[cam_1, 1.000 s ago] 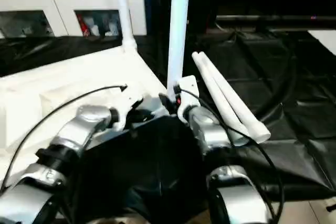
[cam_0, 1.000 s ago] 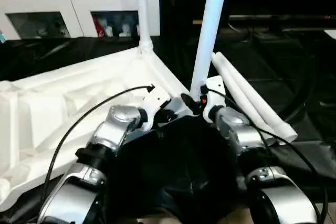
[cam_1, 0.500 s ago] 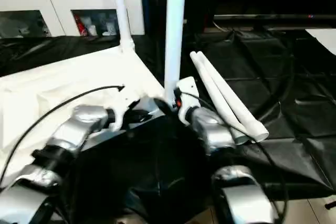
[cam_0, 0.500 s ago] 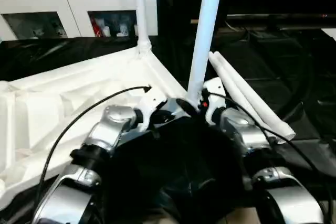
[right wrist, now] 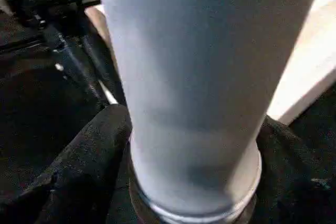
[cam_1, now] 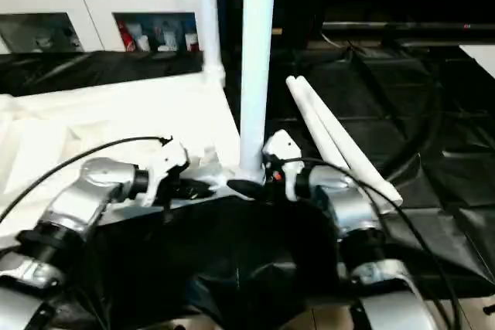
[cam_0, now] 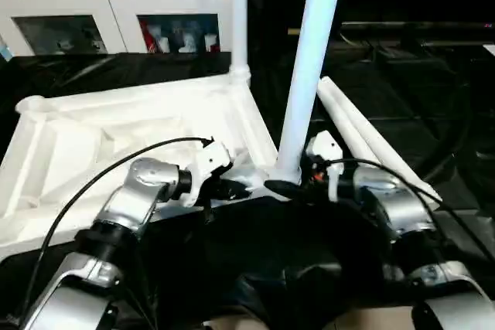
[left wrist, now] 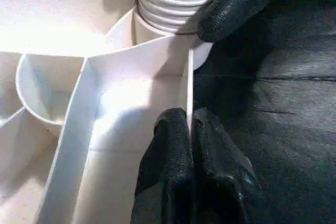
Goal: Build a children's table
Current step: Rotate leg to tighten
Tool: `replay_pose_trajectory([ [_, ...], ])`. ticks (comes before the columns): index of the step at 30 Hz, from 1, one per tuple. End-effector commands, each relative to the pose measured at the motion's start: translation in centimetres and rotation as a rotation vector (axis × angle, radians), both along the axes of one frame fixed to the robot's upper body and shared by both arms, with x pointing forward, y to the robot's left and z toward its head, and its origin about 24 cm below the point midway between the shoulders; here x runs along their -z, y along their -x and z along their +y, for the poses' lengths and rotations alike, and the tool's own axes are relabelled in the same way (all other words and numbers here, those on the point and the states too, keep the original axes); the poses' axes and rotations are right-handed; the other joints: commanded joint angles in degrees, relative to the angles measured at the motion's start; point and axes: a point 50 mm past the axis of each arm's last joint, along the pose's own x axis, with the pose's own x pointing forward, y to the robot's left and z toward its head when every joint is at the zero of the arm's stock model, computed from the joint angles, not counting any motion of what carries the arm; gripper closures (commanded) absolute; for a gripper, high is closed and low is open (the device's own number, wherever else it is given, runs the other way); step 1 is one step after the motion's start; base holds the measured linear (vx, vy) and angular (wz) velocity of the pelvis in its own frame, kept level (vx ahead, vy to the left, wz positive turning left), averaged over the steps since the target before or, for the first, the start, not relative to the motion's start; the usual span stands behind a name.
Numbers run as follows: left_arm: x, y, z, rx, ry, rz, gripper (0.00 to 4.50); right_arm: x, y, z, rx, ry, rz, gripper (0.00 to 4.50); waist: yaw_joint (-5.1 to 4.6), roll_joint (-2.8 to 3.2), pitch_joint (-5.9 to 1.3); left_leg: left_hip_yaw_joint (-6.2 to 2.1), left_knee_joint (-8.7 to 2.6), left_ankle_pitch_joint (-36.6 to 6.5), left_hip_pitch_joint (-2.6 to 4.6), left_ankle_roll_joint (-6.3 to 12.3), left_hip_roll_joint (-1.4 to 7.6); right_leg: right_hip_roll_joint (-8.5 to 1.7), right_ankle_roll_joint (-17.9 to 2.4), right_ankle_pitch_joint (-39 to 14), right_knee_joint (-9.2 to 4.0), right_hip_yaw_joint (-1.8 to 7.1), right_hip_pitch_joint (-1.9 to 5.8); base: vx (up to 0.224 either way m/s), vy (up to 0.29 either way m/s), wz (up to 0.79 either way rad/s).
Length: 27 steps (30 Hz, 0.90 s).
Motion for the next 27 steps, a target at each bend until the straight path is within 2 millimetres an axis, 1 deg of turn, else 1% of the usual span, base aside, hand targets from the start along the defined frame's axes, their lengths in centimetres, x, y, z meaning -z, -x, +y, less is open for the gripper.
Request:
replay_pose_trajectory([
  [1, -1.8, -0.3, -1.2, 0.041, 0.08, -0.07, 4.5, 0.0, 0.9, 1.9, -0.126, -0.031, 0.015, 1.39, 0.0, -0.49, -3.73, 0.17, -3.8, -9.6, 0.23, 4.29, 1.27, -3.01, -12.6, -11.2, -3.96, 2.77, 3.38, 0.0, 0.0, 0.0],
  [2, -1.7, -0.2, -1.1, 0.045, 0.08, -0.067, 4.5, 0.0, 1.0, 1.9, -0.131, -0.032, 0.018, 1.48, 0.02, -0.49, -3.71, 0.2, -3.78, -9.5, 0.29, 4.29, 1.25, -2.94, -12.6, -10.9, -3.96, 2.77, 3.29, 0.0, 0.0, 0.0],
  [3, -1.7, -0.2, -1.1, 0.046, 0.079, -0.066, 4.5, 0.0, 1.0, 1.9, -0.134, -0.034, 0.024, 1.48, 0.04, -0.46, -3.71, 0.19, -3.79, -9.4, 0.25, 4.28, 1.25, -2.99, -12.6, -10.9, -3.95, 2.78, 3.33, 0.0, 0.0, 0.0],
  [4, -1.7, -0.2, -1.1, 0.043, 0.077, -0.067, 4.5, 0.1, 1.1, 2.1, -0.142, -0.041, 0.039, 1.68, 0.08, -0.52, -3.74, 0.17, -3.81, -9.4, 0.28, 4.22, 1.26, -2.96, -12.6, -10.9, -3.93, 2.75, 3.35, 0.0, 0.0, 0.0],
  [7, -1.7, -0.2, -1.1, 0.034, 0.078, -0.072, 4.5, 0.1, 1.3, 2.3, -0.142, -0.042, 0.045, 1.71, 0.08, -0.51, -3.72, 0.18, -3.82, -9.5, 0.29, 4.12, 1.27, -2.98, -12.5, -11.0, -3.94, 2.76, 3.33, 0.0, 0.0, 0.0],
  [9, -1.8, -0.8, -1.5, -0.019, 0.084, -0.088, 4.5, 0.5, 1.1, 2.7, -0.08, -0.038, 0.046, 1.8, 0.05, -0.55, -3.71, 0.19, -3.81, -9.4, 0.27, 3.98, 1.21, -2.98, -12.5, -11.1, -3.96, 2.78, 3.3, 0.0, 0.0, 0.0],
  [10, -1.8, -0.8, -1.5, -0.019, 0.084, -0.088, 4.5, 0.5, 1.1, 2.7, -0.08, -0.038, 0.046, 1.8, 0.02, -0.57, -3.69, 0.19, -3.82, -9.4, 0.25, 3.87, 1.2, -3.0, -12.4, -11.2, -3.98, 2.8, 3.31, 0.0, 0.0, 0.0],
  [13, -1.8, -1.6, -2.2, -0.094, 0.083, -0.11, 4.5, 1.3, 0.4, 3.2, 0.065, -0.01, 0.044, 1.81, -0.18, -0.54, -3.52, 0.14, -3.96, -10.2, 0.31, 3.05, 1.1, -3.04, -11.8, -13.2, -4.28, 2.81, 3.18, 0.0, 0.0, 0.0],
  [14, -1.9, -2.0, -2.5, -0.126, 0.082, -0.117, 4.5, 1.7, 0.1, 3.5, 0.121, -0.003, 0.044, 1.81, -0.35, -0.58, -3.57, 0.11, -3.99, -10.6, 0.43, 2.26, 0.96, -3.12, -11.0, -15.0, -4.48, 2.82, 3.19, 0.0, 0.0, 0.0],
  [15, -1.9, -2.4, -2.8, -0.161, 0.08, -0.127, 4.5, 2.0, -0.1, 3.9, 0.185, 0.006, 0.043, 1.81, -0.47, -0.55, -3.46, 0.13, -4.06, -11.1, 0.46, 2.1, 0.89, -3.06, -10.8, -16.0, -4.67, 2.81, 3.09, 0.0, 0.0, 0.0],
  [16, -2.1, -3.1, -3.7, -0.232, 0.086, -0.146, 4.5, 2.5, -0.8, 4.5, 0.332, 0.009, 0.052, 1.81, -0.72, -0.46, -3.19, 0.12, -4.2, -12.2, 0.53, 1.44, 0.84, -3.1, -10.1, -18.7, -5.03, 2.8, 2.88, 0.0, 0.0, 0.0],
  [17, -2.1, -3.4, -3.9, -0.255, 0.089, -0.149, 4.5, 2.6, -1.0, 4.7, 0.379, 0.007, 0.061, 1.81, -0.84, -0.47, -3.23, 0.12, -4.16, -12.6, 0.66, 1.01, 0.71, -3.12, -9.7, -20.3, -5.2, 2.76, 2.87, 0.0, 0.0, 0.0],
  [18, -2.2, -3.6, -4.2, -0.276, 0.095, -0.152, 4.5, 2.7, -1.1, 4.9, 0.411, 0.004, 0.068, 1.81, -0.85, -0.52, -3.4, -0.07, -4.19, -12.6, 0.76, 0.39, 0.73, -3.28, -9.1, -21.2, -5.18, 2.71, 3.02, 0.0, 0.0, 0.0],
  [19, -2.2, -3.6, -4.3, -0.284, 0.097, -0.152, 4.5, 2.7, -1.2, 5.0, 0.421, 0.003, 0.07, 1.81, -0.89, -0.36, -3.38, -0.02, -4.23, -12.7, 0.67, 0.63, 0.8, -3.15, -8.9, -20.4, -5.27, 2.79, 2.94, 0.0, 0.0, 0.0],
  [21, -2.4, -4.1, -5.1, -0.347, 0.103, -0.164, 4.5, 2.8, -1.9, 5.3, 0.549, -0.007, 0.084, 1.81, -0.86, -0.34, -3.51, -0.02, -4.2, -12.3, 0.64, 0.98, 0.82, -3.09, -9.1, -18.5, -5.09, 2.8, 2.92, 0.0, 0.0, 0.0],
  [22, -2.5, -4.3, -5.6, -0.37, 0.105, -0.17, 4.5, 2.8, -2.2, 5.6, 0.602, 0.002, 0.086, 1.81, -0.9, -0.36, -3.61, -0.07, -4.2, -11.5, 0.51, 0.89, 0.78, -3.03, -9.5, -17.0, -4.81, 2.78, 3.09, 0.0, 0.0, 0.0],
  [23, -2.5, -4.4, -5.9, -0.382, 0.104, -0.173, 4.5, 2.8, -2.3, 5.8, 0.631, 0.009, 0.08, 1.81, -0.86, -0.12, -3.66, -0.06, -4.15, -11.3, 0.57, 0.89, 0.79, -3.05, -9.8, -16.3, -4.77, 2.76, 3.04, 0.0, 0.0, 0.0],
  [24, -2.4, -4.5, -6.3, -0.388, 0.102, -0.177, 4.5, 2.6, -2.5, 6.0, 0.648, 0.013, 0.066, 1.81, -0.91, -0.21, -3.61, 0.0, -4.1, -11.3, 0.6, 0.83, 0.73, -3.02, -9.9, -15.9, -4.87, 2.74, 3.0, 0.0, 0.0, 0.0],
  [25, -2.4, -4.5, -6.4, -0.39, 0.101, -0.179, 4.5, 2.6, -2.5, 6.2, 0.655, 0.014, 0.055, 1.81, -0.8, -0.26, -3.74, 0.02, -4.03, -10.7, 0.5, 1.11, 0.7, -3.05, -10.1, -14.6, -4.7, 2.74, 3.16, 0.0, 0.0, 0.0],
  [26, -2.4, -4.5, -6.4, -0.39, 0.101, -0.179, 4.5, 2.6, -2.5, 6.2, 0.655, 0.014, 0.055, 1.81, -0.74, -0.29, -3.8, 0.0, -3.98, -9.8, 0.24, 1.72, 0.73, -3.08, -10.4, -12.6, -4.46, 2.74, 3.32, 0.0, 0.0, 0.0],
  [27, -2.3, -4.5, -6.6, -0.388, 0.099, -0.187, 4.5, 2.5, -2.6, 6.3, 0.656, 0.01, 0.049, 1.46, -0.75, -0.26, -3.89, -0.01, -3.93, -9.2, 0.13, 2.01, 0.71, -3.01, -10.6, -11.5, -4.29, 2.72, 3.39, 0.0, 0.0, 0.0],
])
